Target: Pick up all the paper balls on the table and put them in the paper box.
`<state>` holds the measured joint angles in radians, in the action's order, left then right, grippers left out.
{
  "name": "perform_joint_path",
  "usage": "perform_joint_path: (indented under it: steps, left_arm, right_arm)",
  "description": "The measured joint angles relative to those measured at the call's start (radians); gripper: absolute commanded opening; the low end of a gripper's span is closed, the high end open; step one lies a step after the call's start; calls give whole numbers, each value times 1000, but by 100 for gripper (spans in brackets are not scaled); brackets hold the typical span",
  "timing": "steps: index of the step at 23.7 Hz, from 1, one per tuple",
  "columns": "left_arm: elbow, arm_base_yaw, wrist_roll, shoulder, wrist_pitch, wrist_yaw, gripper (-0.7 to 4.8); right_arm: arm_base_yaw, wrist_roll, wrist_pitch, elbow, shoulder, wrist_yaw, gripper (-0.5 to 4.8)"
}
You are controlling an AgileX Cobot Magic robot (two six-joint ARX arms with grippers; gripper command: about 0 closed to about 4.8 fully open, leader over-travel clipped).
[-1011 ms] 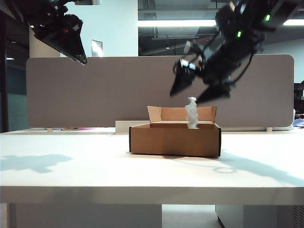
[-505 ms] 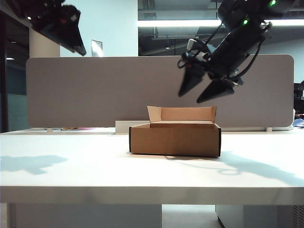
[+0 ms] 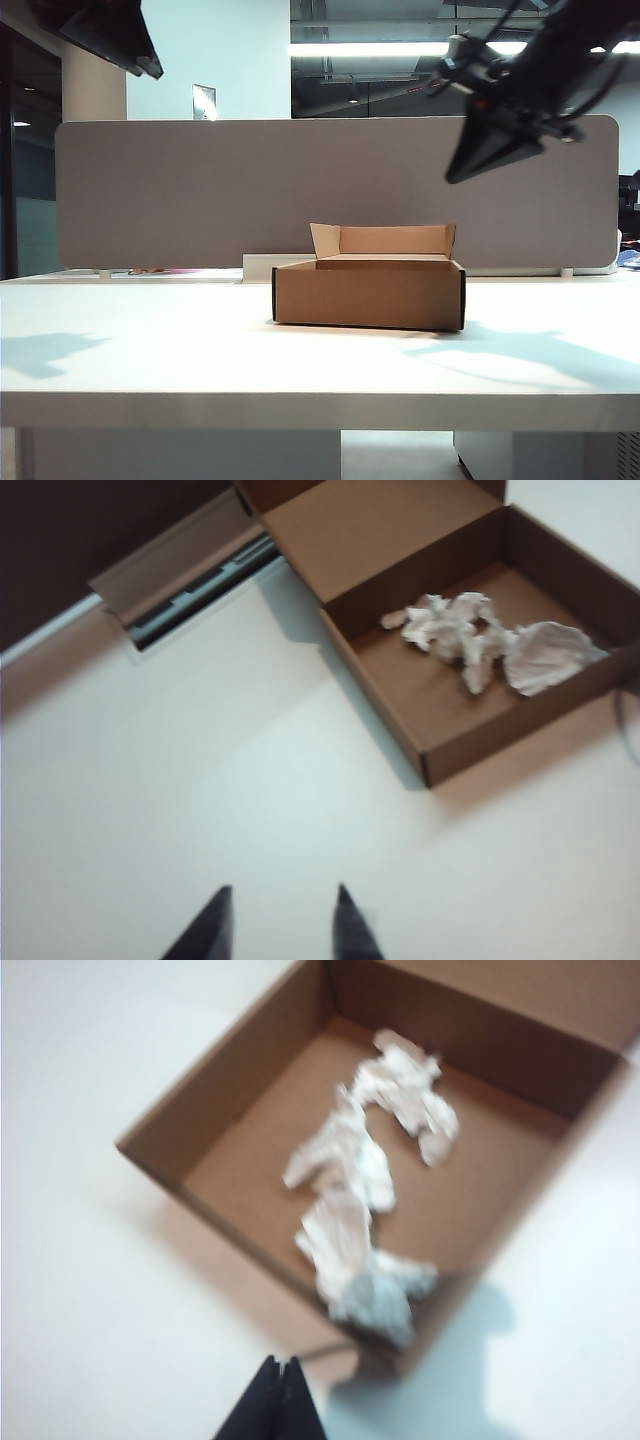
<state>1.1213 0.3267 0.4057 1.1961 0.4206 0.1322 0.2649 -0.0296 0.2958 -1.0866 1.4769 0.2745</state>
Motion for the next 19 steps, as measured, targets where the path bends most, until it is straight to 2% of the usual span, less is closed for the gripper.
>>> perform_joint_path:
  steps: [2, 3, 7, 8, 15, 16, 19]
  left_arm:
    - [-42, 0, -13, -12, -6, 24, 103]
    - [-52, 0, -16, -12, -11, 28, 79]
    - [-98, 0, -92, -34, -37, 130, 58]
    - [-105, 0, -94, -36, -37, 135, 44]
    - [-171, 0, -143, -68, -37, 149, 41]
    - [-180, 0, -152, -75, -37, 154, 15]
    - [-259, 1, -175, -105, -29, 173, 15]
  right_arm:
    - [0, -20, -32, 94, -80, -15, -2]
    - [0, -24, -41, 118, -103, -20, -2]
    - [0, -61, -74, 270, -264, -35, -2]
    - [0, -70, -77, 301, -291, -36, -2]
    - [0, -161, -112, 486, -468, -51, -2]
    - [0, -166, -120, 505, -485, -53, -2]
    - [0, -172, -126, 592, -567, -66, -2]
